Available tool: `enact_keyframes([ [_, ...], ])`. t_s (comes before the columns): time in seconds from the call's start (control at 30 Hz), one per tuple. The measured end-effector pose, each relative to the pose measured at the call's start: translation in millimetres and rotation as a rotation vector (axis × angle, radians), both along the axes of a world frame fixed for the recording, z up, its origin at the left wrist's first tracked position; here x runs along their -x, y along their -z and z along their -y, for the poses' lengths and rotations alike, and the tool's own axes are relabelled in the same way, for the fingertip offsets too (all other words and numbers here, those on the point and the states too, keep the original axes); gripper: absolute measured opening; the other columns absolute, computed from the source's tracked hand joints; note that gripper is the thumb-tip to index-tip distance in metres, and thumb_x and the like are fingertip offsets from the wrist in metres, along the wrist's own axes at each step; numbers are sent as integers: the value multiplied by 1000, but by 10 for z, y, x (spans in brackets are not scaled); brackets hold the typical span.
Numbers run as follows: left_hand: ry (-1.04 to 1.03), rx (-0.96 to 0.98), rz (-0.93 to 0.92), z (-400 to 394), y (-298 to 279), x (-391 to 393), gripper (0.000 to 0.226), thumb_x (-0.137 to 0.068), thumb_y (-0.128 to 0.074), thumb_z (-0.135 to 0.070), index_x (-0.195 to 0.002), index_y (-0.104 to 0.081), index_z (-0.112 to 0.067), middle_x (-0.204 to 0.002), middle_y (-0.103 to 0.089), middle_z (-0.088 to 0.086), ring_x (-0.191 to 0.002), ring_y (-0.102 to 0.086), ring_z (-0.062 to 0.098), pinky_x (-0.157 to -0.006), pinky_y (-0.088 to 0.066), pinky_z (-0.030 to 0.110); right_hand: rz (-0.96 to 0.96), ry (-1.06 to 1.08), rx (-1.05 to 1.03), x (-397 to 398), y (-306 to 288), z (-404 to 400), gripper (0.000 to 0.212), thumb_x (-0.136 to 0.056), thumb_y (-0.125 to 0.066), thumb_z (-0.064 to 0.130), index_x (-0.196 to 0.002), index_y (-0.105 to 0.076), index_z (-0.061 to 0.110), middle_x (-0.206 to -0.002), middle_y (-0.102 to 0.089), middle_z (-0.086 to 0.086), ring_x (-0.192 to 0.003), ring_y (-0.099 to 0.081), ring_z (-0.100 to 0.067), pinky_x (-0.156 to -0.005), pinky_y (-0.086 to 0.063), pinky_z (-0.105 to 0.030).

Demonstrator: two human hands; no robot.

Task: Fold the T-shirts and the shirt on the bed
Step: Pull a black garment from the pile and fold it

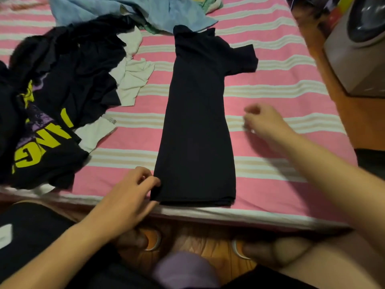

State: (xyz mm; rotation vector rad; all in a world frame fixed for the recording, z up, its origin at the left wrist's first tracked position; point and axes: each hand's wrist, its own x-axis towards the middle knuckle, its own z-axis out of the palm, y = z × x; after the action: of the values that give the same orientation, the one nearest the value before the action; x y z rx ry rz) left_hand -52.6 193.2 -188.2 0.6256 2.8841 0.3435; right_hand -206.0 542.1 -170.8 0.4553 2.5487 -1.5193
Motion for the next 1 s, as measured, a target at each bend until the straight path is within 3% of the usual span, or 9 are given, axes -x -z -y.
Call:
enact_keyframes([
  [0.07,40,-33,-36,82,42,19,28,-86,-75,-32,-106,-57,-31,-114,-44,-12,-90,-51,8,-68,-55,30,98,-51,-32,-458,7,41,13,-94,-55,14,-93,-68,13,-89,-74,-19,-69,-67,-23,-66,-54,-37],
  [0.17,81,-57,-30,78,48,-4,16,-87,-68,-28,-94,-54,-28,-105,-46,-11,-80,-53,12,-62,-53,35,204,-187,-135,-1027,-51,204,30,-95,-60,27,-71,-66,10,-69,-73,-14,-54,-64,-26,-58,-52,-35],
  [0.27,65,-67,-70,82,78,-103,14,-84,-55,-38,-90,-49,-27,-102,-45,-9,-78,-54,19,-61,-52,38,234,-260,-289,-1268,-83,379,38,-94,-64,40,-73,-64,9,-66,-72,-6,-61,-66,-24,-62,-50,-32],
  [0.47,-168,-106,-39,50,162,-198,26,-93,-55,-54,-91,-43,-31,-92,-42,-12,-74,-50,11,-66,-52,40,147,-120,-238,-1421,52,524,31,-92,-67,29,-71,-51,13,-65,-60,-5,-63,-56,-23,-62,-43,-32],
  [0.53,-230,-176,-22,39,159,-175,27,-94,-58,-52,-104,-45,-31,-100,-47,-12,-79,-55,13,-69,-53,42,134,-45,-184,-1487,90,553,23,-92,-67,23,-80,-57,6,-67,-64,-10,-59,-62,-24,-63,-49,-34],
  [0.63,-78,-110,-53,18,143,-116,42,-90,-71,-35,-125,-47,-31,-115,-45,-10,-83,-57,14,-65,-52,35,141,65,-41,-1539,165,581,10,-92,-67,15,-91,-59,10,-70,-69,-10,-51,-66,-23,-70,-62,-48],
  [0.7,-37,-66,-71,3,114,-77,35,-89,-72,-31,-116,-50,-30,-111,-45,-10,-77,-55,15,-60,-50,34,134,99,-32,-1533,181,583,11,-92,-68,16,-90,-57,13,-70,-70,-10,-48,-66,-23,-68,-62,-48],
  [0.8,0,-21,-137,9,103,-25,23,-92,-69,-37,-103,-51,-27,-102,-46,-8,-69,-54,19,-56,-51,38,114,110,-115,-1535,174,604,16,-91,-69,22,-85,-57,13,-68,-70,-8,-48,-65,-19,-61,-55,-36],
  [1.0,172,86,-274,23,23,-42,13,-90,-59,-19,-88,-46,-18,-80,-44,1,-58,-43,28,-44,-41,41,43,80,-191,-1573,155,666,19,-90,-70,23,-79,-55,18,-75,-61,2,-74,-59,-20,-62,-41,-31],
])
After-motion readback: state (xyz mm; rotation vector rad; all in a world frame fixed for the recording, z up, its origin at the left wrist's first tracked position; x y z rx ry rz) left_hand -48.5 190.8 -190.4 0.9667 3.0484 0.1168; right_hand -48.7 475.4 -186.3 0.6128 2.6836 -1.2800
